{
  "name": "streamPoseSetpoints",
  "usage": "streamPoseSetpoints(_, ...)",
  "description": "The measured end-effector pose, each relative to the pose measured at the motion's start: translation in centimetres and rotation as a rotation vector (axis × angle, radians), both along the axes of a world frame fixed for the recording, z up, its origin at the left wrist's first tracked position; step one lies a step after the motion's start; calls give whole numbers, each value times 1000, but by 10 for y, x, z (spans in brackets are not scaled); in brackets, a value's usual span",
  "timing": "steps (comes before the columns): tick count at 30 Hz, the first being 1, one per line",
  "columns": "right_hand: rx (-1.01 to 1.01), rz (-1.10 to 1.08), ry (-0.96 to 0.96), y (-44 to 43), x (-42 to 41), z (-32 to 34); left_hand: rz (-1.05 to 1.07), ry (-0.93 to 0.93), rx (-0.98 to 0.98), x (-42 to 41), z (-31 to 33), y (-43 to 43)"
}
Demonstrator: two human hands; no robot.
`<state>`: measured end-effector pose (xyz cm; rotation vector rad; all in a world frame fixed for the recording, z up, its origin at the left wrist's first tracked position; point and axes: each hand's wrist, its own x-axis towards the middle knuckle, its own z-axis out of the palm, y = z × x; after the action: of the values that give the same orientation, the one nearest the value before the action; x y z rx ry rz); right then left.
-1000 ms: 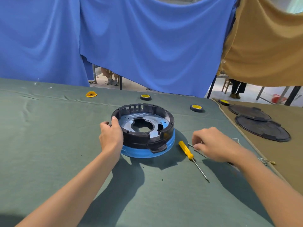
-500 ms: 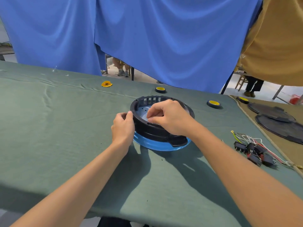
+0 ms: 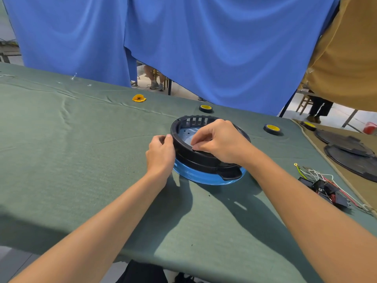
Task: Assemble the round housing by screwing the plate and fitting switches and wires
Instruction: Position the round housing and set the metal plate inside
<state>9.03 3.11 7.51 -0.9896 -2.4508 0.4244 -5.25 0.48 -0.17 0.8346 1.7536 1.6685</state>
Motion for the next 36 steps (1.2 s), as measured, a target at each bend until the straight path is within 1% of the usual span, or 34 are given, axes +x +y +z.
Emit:
streamPoseSetpoints(7, -72, -11, -6, 1, 0, 6, 5, 10, -4, 1, 0, 0)
streamPoseSetpoints(18, -149, -13, -103, 4, -4, 14, -15, 34, -11, -1, 0, -3)
streamPoseSetpoints(25, -198, -36, -87, 3, -4, 14, -17, 42, -21, -2, -1, -3)
streamPoseSetpoints(29, -234, -57, -113, 5, -4, 17, -19, 44, -29, -2, -1, -3)
streamPoseSetpoints(32, -217, -98, -51, 8, -1, 20, -40, 85, -26, -5, -2, -4)
streamPoseSetpoints(34, -281, -108, -71, 10, 2, 20, -48, 131, -29, -6, -1, -5)
streamPoseSetpoints(36, -354, -106, -146, 11, 2, 18, -45, 148, -37, -6, 1, -5)
